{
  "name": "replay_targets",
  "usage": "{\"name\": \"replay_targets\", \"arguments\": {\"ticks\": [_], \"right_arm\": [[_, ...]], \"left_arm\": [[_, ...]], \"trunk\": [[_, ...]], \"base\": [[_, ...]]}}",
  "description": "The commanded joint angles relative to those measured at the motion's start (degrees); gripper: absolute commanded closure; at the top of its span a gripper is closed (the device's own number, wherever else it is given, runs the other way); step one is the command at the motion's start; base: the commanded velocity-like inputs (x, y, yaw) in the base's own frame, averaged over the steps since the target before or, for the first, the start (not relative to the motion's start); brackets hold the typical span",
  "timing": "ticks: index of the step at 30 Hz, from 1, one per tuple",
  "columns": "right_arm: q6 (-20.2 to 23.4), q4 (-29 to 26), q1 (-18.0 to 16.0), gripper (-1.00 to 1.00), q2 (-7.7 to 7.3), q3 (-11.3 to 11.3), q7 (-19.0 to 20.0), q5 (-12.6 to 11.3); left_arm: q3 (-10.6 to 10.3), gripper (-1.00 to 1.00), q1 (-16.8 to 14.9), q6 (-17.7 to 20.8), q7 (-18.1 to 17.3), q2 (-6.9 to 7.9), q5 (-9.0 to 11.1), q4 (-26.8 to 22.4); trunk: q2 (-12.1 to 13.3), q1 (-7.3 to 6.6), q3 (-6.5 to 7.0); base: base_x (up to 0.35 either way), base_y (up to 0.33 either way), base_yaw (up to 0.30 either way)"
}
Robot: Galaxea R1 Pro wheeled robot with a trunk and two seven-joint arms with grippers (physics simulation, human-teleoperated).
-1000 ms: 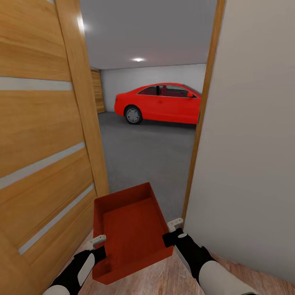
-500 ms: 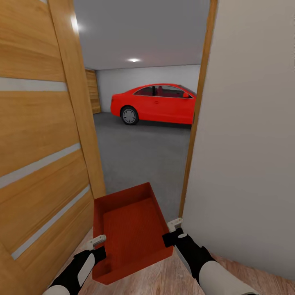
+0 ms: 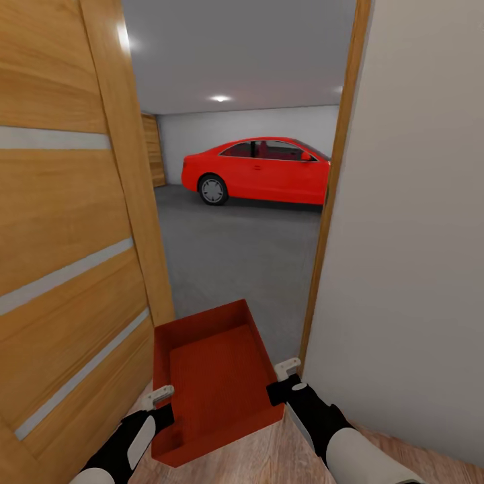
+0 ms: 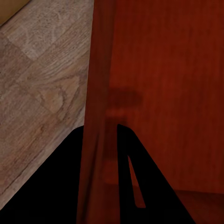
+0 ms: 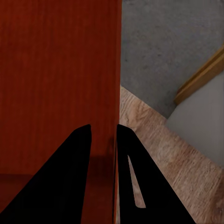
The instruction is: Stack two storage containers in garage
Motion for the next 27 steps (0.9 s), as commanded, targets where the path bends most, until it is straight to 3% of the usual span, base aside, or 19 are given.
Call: {"name": "replay_targets", "arguments": {"ticks": [1,9,27], "right_arm": [[0.40,0.05,0.01,1.00,-0.07,1.25,0.28,-0.52],[0.39,0.05,0.04,1.00,-0.07,1.25,0.29,-0.52],[0.39,0.05,0.04,1.00,-0.07,1.25,0.29,-0.52]], "left_arm": [[0.64,1.00,-0.05,0.42,0.55,0.35,-0.29,-0.88],[0.72,1.00,-0.05,0.37,0.47,0.41,-0.29,-0.95],[0.81,1.00,-0.05,0.42,0.49,0.41,-0.25,-0.96]], "trunk": [[-0.03,-0.01,-0.06],[-0.03,-0.01,0.13],[-0.03,-0.01,0.15]], "base": [[0.006,0.004,0.000],[0.001,0.001,-0.107],[0.000,0.027,-0.004]]}}
